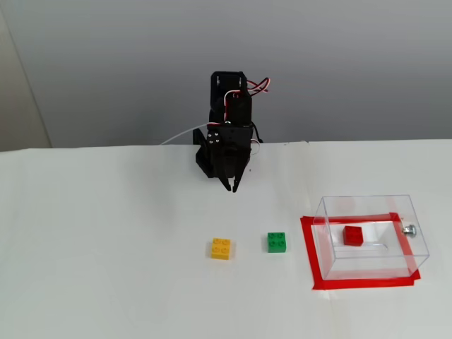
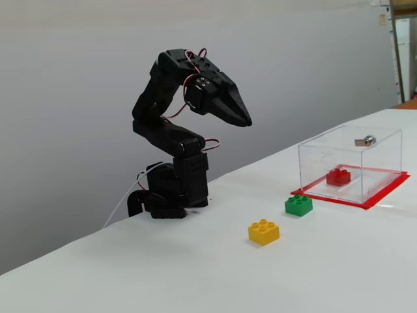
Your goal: Pick the red lego brick and place it into the transparent box
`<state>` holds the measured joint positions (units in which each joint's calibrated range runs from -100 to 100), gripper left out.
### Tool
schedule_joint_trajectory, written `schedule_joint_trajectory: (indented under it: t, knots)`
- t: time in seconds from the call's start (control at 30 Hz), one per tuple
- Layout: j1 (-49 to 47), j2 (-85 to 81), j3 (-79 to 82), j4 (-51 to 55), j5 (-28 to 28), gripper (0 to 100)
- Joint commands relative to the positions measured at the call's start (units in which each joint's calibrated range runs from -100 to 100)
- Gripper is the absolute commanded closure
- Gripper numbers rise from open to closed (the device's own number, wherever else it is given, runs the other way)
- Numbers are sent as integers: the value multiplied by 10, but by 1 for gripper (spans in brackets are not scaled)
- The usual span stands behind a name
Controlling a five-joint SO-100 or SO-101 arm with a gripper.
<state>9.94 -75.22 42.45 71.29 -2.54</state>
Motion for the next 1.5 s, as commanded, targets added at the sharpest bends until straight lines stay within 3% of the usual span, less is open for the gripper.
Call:
schedule_joint_trajectory:
  t: [0.0,0.43,0.8,1.3,1.47]
  knots:
    - [-18,-48,38,-7,2,99]
    - [-29,-245,224,-7,3,99]
    - [-47,-246,288,-11,3,99]
    - [-41,-246,494,-267,3,99]
    - [-40,-246,530,-273,3,99]
